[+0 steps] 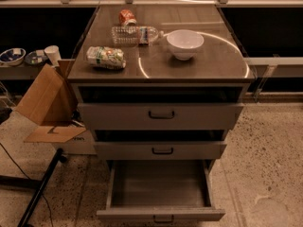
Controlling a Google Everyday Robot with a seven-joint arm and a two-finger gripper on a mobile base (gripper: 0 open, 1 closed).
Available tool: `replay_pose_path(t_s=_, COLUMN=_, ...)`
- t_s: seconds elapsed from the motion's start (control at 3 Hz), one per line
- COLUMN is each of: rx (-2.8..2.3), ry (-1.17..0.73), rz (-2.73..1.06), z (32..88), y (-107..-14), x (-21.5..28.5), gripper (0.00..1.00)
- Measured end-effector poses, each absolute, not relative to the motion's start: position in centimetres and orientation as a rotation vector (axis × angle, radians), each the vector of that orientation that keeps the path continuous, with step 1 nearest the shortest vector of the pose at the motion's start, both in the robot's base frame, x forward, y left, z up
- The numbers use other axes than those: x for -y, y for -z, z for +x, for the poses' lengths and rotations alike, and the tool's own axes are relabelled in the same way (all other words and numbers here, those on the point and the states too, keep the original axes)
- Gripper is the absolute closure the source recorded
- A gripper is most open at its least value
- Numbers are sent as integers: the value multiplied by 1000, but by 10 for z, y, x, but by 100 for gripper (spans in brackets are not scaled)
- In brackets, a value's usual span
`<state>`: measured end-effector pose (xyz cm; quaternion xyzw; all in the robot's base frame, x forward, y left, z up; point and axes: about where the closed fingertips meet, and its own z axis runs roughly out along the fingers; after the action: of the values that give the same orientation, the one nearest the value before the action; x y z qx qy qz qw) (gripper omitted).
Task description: Place water bottle into bottom drawer
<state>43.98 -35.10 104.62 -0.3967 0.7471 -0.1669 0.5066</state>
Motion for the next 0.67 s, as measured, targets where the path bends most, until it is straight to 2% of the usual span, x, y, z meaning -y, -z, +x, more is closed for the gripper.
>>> replay_pose_path(t_s=0.67, rx=-1682, ry=447, rz=-1117, z=508, y=-1101, x=318, gripper=0)
